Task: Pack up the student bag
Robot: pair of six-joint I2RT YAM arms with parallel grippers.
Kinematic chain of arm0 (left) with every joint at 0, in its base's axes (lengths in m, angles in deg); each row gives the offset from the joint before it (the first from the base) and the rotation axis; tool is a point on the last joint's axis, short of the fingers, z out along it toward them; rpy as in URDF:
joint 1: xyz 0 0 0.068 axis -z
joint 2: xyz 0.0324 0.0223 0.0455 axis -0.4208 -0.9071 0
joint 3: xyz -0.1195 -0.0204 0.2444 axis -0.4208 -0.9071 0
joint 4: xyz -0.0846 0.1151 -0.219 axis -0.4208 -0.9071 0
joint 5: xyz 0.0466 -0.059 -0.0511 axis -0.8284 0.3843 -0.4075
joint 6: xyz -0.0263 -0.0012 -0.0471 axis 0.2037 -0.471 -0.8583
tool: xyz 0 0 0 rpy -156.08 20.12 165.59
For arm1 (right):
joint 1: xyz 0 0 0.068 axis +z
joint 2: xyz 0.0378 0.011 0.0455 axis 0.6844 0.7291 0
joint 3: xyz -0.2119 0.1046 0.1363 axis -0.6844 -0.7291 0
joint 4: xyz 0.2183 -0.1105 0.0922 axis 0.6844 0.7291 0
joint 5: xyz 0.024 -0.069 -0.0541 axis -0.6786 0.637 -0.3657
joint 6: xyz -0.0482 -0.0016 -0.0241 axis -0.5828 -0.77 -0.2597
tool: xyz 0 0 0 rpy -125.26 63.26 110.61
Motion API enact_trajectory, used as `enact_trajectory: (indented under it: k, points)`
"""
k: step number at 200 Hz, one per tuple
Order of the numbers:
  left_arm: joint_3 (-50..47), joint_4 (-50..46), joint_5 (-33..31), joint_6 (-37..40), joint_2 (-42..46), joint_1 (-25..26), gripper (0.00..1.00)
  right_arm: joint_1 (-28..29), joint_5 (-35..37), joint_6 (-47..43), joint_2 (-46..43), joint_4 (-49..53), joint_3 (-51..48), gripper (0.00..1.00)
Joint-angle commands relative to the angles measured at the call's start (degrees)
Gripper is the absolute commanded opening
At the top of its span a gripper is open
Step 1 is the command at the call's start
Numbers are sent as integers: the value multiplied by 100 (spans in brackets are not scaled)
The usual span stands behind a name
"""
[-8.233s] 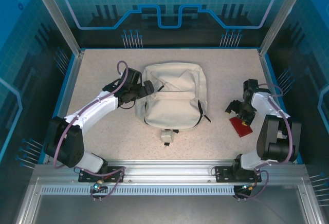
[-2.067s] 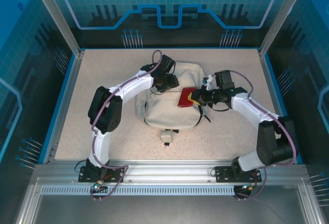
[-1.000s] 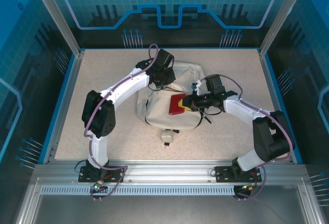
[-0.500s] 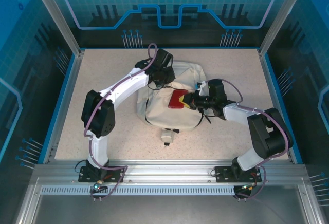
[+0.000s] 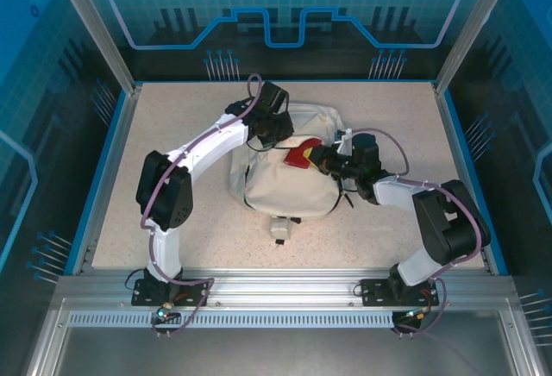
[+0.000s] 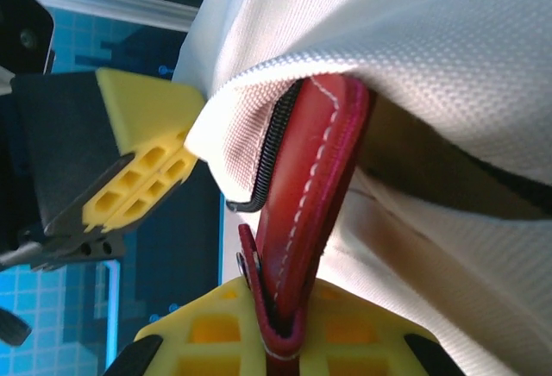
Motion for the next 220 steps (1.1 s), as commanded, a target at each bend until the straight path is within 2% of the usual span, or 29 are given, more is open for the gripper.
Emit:
enact_trajectory:
  k: [1, 23, 32, 53, 71, 91, 111, 140, 160, 200, 220]
  points:
    - [-2, -55, 341, -110, -28, -9, 0, 121, 1011, 217, 297, -441, 277, 6]
    - [55, -55, 388, -169, -110, -36, 0, 363, 1493, 519, 689, -482, 548, 9]
    - [68, -39, 395, -193, -139, -53, 0, 431, 1554, 653, 867, -571, 649, 14]
    - [79, -69, 399, -172, -197, -72, 0, 459, 1213, 813, 1062, -531, 783, 26]
    - [69, -81, 399, -139, -206, -97, 0, 459, 893, 608, 821, 158, 761, 34]
    - [21, -74, 399, -81, -190, -118, 0, 468, 597, 335, 408, 1022, 587, 37]
    - [-35, -19, 454, -63, -172, -137, 0, 460, 238, 298, 319, 1264, 520, 33]
    - [-112, 35, 496, -77, -149, -145, 0, 459, 152, 484, 453, 1101, 587, 15]
    - [-136, 34, 524, -81, -119, -162, 0, 462, 496, 686, 458, 842, 552, 8]
    - [-152, 68, 570, -139, -87, -178, 0, 479, 1783, 1332, 649, -708, 390, 8]
    - [-159, 88, 597, -151, -111, -223, 0, 558, 2142, 1394, 905, -902, 660, 9]
